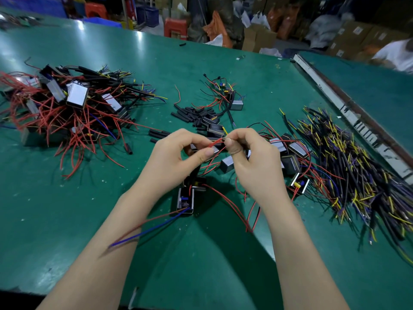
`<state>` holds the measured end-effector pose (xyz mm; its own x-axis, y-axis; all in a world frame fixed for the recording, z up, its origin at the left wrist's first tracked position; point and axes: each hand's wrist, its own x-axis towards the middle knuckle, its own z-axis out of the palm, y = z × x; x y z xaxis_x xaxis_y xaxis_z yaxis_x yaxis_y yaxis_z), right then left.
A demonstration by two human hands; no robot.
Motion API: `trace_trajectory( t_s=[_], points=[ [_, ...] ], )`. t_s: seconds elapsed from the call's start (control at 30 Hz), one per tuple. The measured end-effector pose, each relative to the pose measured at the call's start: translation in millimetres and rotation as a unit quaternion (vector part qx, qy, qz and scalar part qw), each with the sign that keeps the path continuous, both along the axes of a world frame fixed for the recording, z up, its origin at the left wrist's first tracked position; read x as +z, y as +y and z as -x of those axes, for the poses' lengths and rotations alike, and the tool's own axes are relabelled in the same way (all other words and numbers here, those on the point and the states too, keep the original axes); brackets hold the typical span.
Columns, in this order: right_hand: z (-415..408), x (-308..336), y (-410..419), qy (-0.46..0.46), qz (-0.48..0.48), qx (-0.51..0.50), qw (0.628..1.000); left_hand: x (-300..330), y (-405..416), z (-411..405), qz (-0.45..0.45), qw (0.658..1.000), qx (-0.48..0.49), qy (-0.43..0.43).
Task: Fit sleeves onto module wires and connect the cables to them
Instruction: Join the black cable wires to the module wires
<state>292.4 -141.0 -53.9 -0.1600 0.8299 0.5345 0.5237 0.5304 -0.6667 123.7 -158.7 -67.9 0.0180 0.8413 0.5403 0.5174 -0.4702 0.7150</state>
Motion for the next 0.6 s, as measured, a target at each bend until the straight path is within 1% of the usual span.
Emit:
trace_trajectory(
  t_s=[0.1,0.17,0.23,0.3,0.37,0.43,0.6],
  points=[
    [-1.8,-0.9,1.9,0.015,0.02,0.004,1.0,1.0,-0.6,7.0,0.077,0.996,-0.017,0.031],
    [-3.0,-1.3,2.6,0.023,0.026,0.008,0.999,0.9,-0.7,10.1,0.12,0.992,-0.018,0.031],
    [-3.4,-2.1,3.6,0.033,0.042,0.02,0.998,-0.3,0.0,12.5,0.136,0.99,-0.002,0.024],
    [-2.7,-3.2,4.2,0.043,0.056,0.03,0.997,-3.2,-1.3,12.0,0.15,0.988,0.007,0.037],
    [-2.0,-2.8,4.2,0.057,0.055,0.035,0.996,-7.4,-5.2,7.3,0.151,0.987,0.008,0.06],
    [-2.0,-1.9,3.9,0.076,0.058,0.042,0.995,-12.3,-9.2,1.8,0.137,0.986,0.028,0.088],
    [-4.8,-0.1,3.0,0.112,0.087,0.068,0.988,-15.7,-13.4,-1.9,0.071,0.986,0.069,0.135]
  ],
)
